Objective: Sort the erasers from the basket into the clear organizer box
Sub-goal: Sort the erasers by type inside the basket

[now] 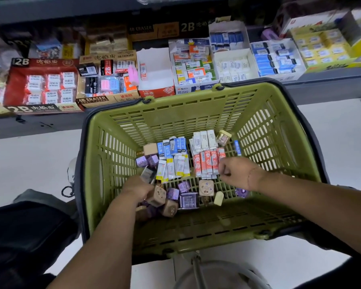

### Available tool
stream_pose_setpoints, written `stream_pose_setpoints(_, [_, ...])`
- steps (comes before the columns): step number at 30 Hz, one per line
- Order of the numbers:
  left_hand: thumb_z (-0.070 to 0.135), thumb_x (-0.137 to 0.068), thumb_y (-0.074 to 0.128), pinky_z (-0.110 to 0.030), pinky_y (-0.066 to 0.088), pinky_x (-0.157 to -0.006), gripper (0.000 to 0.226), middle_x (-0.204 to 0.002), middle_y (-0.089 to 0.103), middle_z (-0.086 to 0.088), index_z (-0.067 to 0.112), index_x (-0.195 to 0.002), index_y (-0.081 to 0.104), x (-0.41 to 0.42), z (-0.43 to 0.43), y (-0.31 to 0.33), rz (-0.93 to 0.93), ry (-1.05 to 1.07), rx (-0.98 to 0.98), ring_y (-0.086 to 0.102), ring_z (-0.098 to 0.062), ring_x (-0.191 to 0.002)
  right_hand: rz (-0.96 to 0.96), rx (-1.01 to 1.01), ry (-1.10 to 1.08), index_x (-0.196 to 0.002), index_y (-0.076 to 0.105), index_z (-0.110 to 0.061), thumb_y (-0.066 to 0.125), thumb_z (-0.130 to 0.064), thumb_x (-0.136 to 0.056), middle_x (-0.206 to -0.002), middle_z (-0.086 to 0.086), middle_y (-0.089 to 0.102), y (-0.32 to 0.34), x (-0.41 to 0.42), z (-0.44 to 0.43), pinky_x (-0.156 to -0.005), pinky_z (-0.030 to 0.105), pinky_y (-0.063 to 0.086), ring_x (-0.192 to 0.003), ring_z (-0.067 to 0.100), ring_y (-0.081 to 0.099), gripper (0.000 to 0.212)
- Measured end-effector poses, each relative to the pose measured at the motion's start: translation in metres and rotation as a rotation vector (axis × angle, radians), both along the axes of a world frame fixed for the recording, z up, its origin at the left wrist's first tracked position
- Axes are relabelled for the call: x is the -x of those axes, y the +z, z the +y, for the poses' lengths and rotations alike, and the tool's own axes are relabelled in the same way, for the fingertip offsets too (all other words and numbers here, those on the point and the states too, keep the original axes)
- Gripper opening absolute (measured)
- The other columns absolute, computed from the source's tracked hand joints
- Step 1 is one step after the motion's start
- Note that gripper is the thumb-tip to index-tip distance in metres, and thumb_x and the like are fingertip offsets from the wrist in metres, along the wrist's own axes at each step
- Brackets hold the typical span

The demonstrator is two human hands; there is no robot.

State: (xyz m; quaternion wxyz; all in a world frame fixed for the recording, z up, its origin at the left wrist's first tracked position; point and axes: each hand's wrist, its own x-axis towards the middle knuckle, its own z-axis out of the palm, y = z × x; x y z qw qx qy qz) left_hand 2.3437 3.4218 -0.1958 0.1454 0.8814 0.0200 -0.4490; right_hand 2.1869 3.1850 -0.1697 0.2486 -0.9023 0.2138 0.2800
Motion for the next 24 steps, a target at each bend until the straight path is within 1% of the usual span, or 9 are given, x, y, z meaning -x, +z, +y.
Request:
stream_pose_setpoints(3, [0.013, -0.087, 0.065, -0.035, 0.051, -0.083, 0.03, -0.119, 0.051, -0.012, 0.007, -0.117, 0.062, 0.01, 0.001, -0.005, -0.109, -0.162, 0.038, 0.057, -0.028, -0.098, 0.081, -0.215, 0.13, -0.113, 0.06, -0.024, 0.063, -0.029, -0.088, -0.115, -0.007, 0.058, 0.003, -0.003, 0.03, -0.094, 0.027, 0.047, -0.108, 0.012, 0.056, 0.026])
stream_pose_setpoints(5, [0.01, -0.088, 0.064, -0.036, 0.041, -0.104, 0.046, -0.138, 0.034, -0.009, 0.011, -0.133, 0.052, 0.017, 0.002, -0.01, -0.074, -0.201, 0.055, 0.049, -0.031, -0.119, 0.119, -0.295, 0.214, -0.129, 0.052, -0.024, 0.063, -0.034, -0.088, -0.133, -0.004, 0.048, -0.001, -0.009, 0.05, -0.101, 0.028, 0.04, -0.12, 0.015, 0.048, 0.044])
stream_pose_setpoints(6, [0.009, -0.089, 0.063, -0.033, 0.034, -0.107, 0.049, -0.142, 0.03, -0.009, 0.011, -0.136, 0.049, 0.02, 0.003, -0.013, -0.059, -0.216, 0.054, 0.045, -0.03, -0.123, 0.131, -0.313, 0.262, -0.135, 0.046, -0.024, 0.063, -0.036, -0.088, -0.14, -0.003, 0.042, -0.005, -0.013, 0.059, -0.105, 0.03, 0.037, -0.126, 0.017, 0.043, 0.052])
stream_pose_setpoints(9, [0.019, -0.088, 0.067, -0.027, 0.039, -0.088, 0.045, -0.132, 0.048, -0.009, 0.013, -0.13, 0.053, 0.02, 0.008, -0.017, -0.027, -0.269, 0.053, 0.051, -0.025, -0.112, 0.135, -0.33, 0.339, -0.145, 0.032, -0.026, 0.062, -0.04, -0.088, -0.152, -0.001, 0.028, -0.018, -0.025, 0.08, -0.11, 0.031, 0.031, -0.135, 0.021, 0.034, 0.066])
stream_pose_setpoints(12, [0.033, -0.076, 0.08, -0.027, 0.039, -0.069, 0.046, -0.111, 0.057, -0.005, 0.016, -0.108, 0.052, 0.021, 0.012, -0.016, 0.029, -0.222, 0.071, 0.054, -0.02, -0.093, 0.134, -0.406, 0.322, -0.142, 0.036, -0.023, 0.065, -0.037, -0.086, -0.14, 0.004, 0.039, -0.029, -0.037, 0.098, -0.1, 0.029, 0.037, -0.127, 0.024, 0.042, 0.064])
stream_pose_setpoints(15, [0.028, -0.071, 0.083, -0.03, 0.043, -0.073, 0.047, -0.108, 0.058, -0.007, 0.015, -0.1, 0.048, 0.022, 0.012, -0.016, 0.043, -0.207, 0.073, 0.056, -0.023, -0.096, 0.129, -0.444, 0.291, -0.135, 0.043, -0.02, 0.065, -0.036, -0.086, -0.128, 0.007, 0.047, -0.037, -0.046, 0.111, -0.092, 0.029, 0.039, -0.119, 0.024, 0.046, 0.057])
stream_pose_setpoints(17, [0.024, -0.073, 0.082, -0.032, 0.045, -0.08, 0.044, -0.113, 0.059, -0.009, 0.014, -0.104, 0.052, 0.021, 0.01, -0.014, 0.024, -0.229, 0.056, 0.056, -0.024, -0.1, 0.141, -0.431, 0.285, -0.137, 0.042, -0.021, 0.065, -0.039, -0.085, -0.129, 0.006, 0.045, -0.041, -0.048, 0.113, -0.094, 0.029, 0.039, -0.119, 0.023, 0.045, 0.061])
stream_pose_setpoints(20, [0.017, -0.08, 0.075, -0.032, 0.048, -0.089, 0.028, -0.121, 0.061, -0.009, 0.012, -0.105, 0.063, 0.02, 0.008, -0.015, -0.046, -0.267, 0.023, 0.058, -0.025, -0.108, 0.148, -0.423, 0.287, -0.129, 0.048, -0.021, 0.068, -0.041, -0.082, -0.124, 0.005, 0.048, -0.046, -0.048, 0.113, -0.084, 0.027, 0.041, -0.114, 0.023, 0.049, 0.054])
stream_pose_setpoints(24, [0.012, -0.079, 0.074, -0.028, 0.05, -0.084, 0.015, -0.106, 0.07, -0.008, 0.009, -0.093, 0.074, 0.017, 0.006, -0.015, 0.017, -0.275, -0.003, 0.065, -0.023, -0.095, 0.134, -0.461, 0.253, -0.118, 0.053, -0.019, 0.072, -0.035, -0.08, -0.115, 0.001, 0.049, -0.046, -0.043, 0.109, -0.075, 0.024, 0.045, -0.102, 0.019, 0.052, 0.045])
